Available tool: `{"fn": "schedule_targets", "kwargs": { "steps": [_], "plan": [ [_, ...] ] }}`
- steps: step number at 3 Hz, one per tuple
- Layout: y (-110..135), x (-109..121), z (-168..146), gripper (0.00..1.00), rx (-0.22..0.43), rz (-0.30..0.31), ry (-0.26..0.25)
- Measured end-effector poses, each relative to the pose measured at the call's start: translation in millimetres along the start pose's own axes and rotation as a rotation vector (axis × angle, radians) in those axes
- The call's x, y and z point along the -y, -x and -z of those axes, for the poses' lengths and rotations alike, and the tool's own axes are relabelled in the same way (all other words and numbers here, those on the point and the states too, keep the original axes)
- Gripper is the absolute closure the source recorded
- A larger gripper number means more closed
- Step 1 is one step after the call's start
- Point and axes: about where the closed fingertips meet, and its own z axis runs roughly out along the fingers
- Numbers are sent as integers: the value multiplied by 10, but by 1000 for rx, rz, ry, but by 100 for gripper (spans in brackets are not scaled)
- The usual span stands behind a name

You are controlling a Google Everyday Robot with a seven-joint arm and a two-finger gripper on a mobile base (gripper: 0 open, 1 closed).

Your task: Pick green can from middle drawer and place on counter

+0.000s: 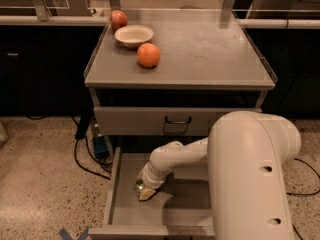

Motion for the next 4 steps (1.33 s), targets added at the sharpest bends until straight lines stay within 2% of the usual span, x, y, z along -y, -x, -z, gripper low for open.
{"fn": "schedule_targets", "kwargs": {
  "steps": [1,2,3,4],
  "plan": [
    [0,0,0,89,0,0,0],
    [0,-1,-1,100,0,0,0],
    [0,-1,1,100,0,0,0],
    [38,-67,170,100,32,22,-6]
  ]
}}
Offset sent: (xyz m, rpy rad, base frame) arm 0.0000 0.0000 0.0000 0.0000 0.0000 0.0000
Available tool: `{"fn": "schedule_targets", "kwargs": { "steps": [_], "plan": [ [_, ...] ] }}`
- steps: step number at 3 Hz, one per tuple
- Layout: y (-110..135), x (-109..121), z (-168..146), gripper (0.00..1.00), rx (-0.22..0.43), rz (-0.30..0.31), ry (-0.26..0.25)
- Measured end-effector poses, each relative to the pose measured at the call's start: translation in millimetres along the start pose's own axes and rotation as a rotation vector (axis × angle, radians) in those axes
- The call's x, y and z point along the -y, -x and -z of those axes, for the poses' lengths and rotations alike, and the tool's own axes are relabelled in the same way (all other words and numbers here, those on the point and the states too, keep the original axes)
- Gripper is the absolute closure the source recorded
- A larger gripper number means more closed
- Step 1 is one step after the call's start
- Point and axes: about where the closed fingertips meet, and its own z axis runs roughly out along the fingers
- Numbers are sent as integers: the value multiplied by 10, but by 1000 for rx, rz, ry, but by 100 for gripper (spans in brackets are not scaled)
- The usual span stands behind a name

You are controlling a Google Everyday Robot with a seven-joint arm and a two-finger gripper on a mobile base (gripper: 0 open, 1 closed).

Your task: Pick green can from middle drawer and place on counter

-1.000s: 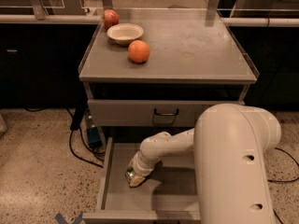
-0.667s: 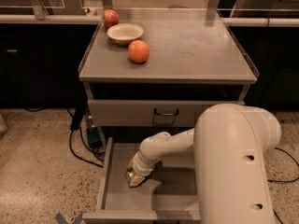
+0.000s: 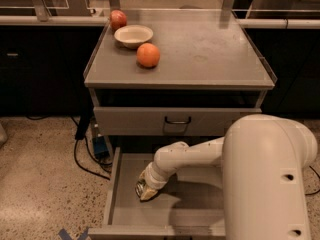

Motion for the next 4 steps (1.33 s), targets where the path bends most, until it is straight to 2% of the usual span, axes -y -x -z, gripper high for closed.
{"fn": "schedule_targets", "kwargs": {
  "steps": [1,2,3,4],
  "plan": [
    [67,-111,354,100,29,28,-37],
    [126,-222,753,100,18,58,-102],
    [233,-344,1214,100,-31,66,-175],
    [426,-396,1688,100,-112,74,-225]
  ]
}}
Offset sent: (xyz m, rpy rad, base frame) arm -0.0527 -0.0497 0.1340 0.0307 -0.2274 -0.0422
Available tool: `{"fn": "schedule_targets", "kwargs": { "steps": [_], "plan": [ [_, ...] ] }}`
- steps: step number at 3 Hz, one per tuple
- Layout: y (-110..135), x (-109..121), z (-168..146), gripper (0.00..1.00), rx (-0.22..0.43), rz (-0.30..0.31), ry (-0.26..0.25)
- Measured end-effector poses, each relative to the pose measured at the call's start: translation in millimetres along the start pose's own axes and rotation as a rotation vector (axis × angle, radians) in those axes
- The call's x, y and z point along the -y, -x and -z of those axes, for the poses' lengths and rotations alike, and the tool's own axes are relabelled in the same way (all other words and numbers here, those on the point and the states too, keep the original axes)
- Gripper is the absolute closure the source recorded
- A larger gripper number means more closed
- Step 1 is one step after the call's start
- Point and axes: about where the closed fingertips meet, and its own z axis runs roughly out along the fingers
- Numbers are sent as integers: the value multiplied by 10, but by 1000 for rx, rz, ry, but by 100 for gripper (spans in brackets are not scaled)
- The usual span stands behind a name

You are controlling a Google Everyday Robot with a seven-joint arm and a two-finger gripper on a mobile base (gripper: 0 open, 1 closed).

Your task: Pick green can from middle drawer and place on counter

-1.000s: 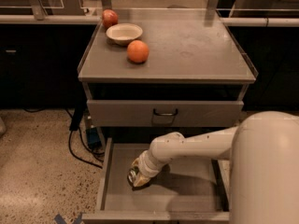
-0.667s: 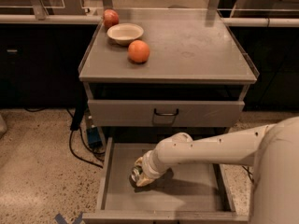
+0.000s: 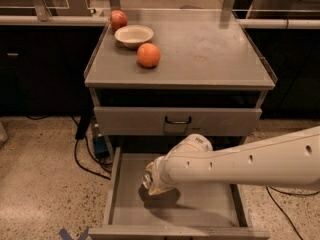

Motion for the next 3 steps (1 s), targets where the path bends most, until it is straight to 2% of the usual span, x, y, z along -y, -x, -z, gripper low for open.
{"fn": "schedule_targets", "kwargs": {
  "steps": [1,2,3],
  "plan": [
    [277,217,609,100,-78,25,-67],
    [297,233,665,100,-70,30,-68],
    [354,281,919,100,-56,44,-104]
  ]
}}
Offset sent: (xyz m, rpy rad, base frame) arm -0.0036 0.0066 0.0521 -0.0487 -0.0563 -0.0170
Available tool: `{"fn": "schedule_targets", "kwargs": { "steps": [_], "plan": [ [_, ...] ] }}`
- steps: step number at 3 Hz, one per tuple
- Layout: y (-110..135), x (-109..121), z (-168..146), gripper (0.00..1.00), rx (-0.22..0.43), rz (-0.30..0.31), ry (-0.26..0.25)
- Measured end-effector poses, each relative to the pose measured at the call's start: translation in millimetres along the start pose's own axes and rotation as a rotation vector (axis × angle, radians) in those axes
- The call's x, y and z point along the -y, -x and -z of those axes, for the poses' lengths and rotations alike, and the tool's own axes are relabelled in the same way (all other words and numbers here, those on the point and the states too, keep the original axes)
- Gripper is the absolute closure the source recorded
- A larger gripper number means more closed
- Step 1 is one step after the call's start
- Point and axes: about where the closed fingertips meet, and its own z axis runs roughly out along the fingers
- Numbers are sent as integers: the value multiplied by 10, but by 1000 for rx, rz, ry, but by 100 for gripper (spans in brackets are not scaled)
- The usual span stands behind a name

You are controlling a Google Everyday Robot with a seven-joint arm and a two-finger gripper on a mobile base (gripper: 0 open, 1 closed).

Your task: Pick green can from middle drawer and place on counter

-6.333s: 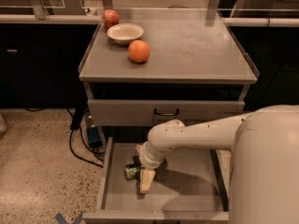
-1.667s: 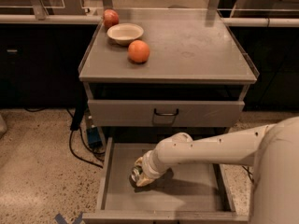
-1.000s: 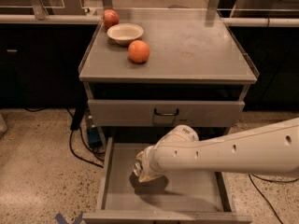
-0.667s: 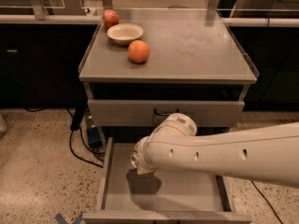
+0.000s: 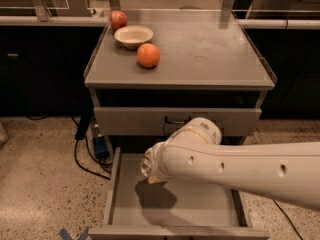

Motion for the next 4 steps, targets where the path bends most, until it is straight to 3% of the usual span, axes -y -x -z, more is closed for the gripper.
{"fn": "schedule_targets", "kwargs": {
  "steps": [1,2,3,4],
  "plan": [
    [50,117,314,100,59,-9,-76],
    [257,185,513,100,200,-70,-176],
    [257,187,514,100,200,-69,-176],
    [341,490,775,100,198,-15,-201]
  ]
}}
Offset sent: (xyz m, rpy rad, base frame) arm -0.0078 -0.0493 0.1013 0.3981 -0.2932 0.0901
